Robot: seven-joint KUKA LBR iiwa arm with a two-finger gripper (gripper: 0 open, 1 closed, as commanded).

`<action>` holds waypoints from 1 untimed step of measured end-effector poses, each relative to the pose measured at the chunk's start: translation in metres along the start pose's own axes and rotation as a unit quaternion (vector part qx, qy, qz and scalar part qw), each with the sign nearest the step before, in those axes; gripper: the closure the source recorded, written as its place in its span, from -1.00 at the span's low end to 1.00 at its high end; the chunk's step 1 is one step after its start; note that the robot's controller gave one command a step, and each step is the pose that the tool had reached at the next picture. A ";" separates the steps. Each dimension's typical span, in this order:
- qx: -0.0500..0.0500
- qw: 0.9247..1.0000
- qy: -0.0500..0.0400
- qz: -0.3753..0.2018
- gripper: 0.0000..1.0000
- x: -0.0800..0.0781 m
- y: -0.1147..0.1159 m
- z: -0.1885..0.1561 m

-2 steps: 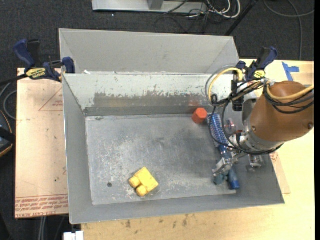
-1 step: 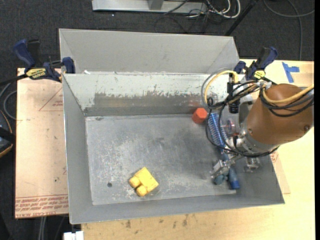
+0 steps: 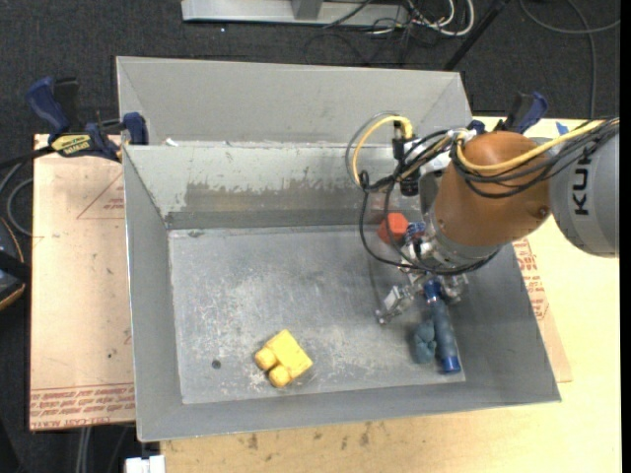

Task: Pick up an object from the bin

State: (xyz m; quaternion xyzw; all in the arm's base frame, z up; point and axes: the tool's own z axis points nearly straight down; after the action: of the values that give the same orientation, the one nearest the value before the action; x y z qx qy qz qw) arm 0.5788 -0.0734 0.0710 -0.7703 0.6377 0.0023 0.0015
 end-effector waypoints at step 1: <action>0.003 1.000 0.001 0.003 1.00 0.003 0.000 -0.002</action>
Offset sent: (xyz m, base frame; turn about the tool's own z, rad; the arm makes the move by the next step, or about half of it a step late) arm 0.0000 0.0000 0.0000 0.0000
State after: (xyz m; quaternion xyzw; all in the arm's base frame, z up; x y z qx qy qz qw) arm 0.5793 -0.0763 0.0725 -0.7684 0.6400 -0.0001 0.0036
